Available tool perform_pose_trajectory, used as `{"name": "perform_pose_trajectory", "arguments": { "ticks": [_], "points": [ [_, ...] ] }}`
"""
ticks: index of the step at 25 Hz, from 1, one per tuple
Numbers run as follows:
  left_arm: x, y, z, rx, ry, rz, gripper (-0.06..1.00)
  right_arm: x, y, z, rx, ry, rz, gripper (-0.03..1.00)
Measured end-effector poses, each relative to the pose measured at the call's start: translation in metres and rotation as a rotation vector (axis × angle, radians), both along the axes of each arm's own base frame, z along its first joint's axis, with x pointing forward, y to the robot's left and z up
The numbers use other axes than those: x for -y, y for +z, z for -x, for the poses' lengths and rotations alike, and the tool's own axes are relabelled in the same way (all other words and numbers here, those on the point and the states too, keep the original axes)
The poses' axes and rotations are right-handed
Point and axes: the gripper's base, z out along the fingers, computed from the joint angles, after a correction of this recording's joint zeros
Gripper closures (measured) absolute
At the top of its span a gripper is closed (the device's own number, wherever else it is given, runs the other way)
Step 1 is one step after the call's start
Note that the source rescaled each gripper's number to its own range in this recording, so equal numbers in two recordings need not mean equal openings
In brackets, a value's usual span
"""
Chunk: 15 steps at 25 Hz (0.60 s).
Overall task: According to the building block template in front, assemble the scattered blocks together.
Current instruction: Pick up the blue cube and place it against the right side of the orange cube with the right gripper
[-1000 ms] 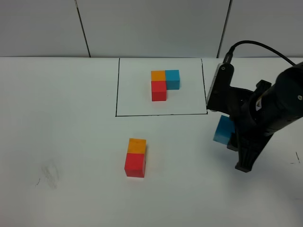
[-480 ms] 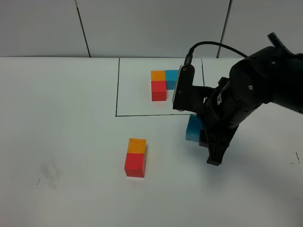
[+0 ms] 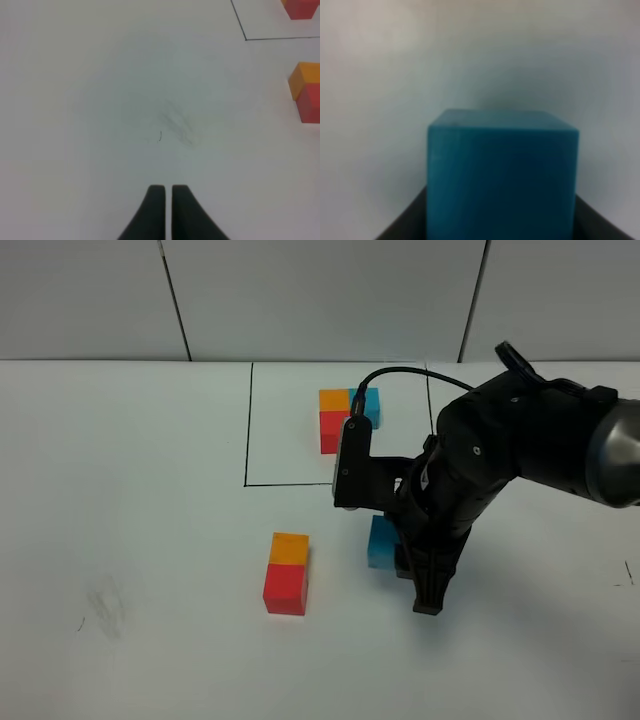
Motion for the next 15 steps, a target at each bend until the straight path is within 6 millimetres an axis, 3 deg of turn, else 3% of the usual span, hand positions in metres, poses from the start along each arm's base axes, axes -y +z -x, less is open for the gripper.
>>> {"name": "perform_pose_trajectory", "arguments": {
  "ticks": [15],
  "points": [
    [0.0, 0.0, 0.0, 0.0, 0.0, 0.0, 0.94, -0.025, -0.029, -0.011, -0.025, 0.041, -0.022, 0.45]
  ]
}}
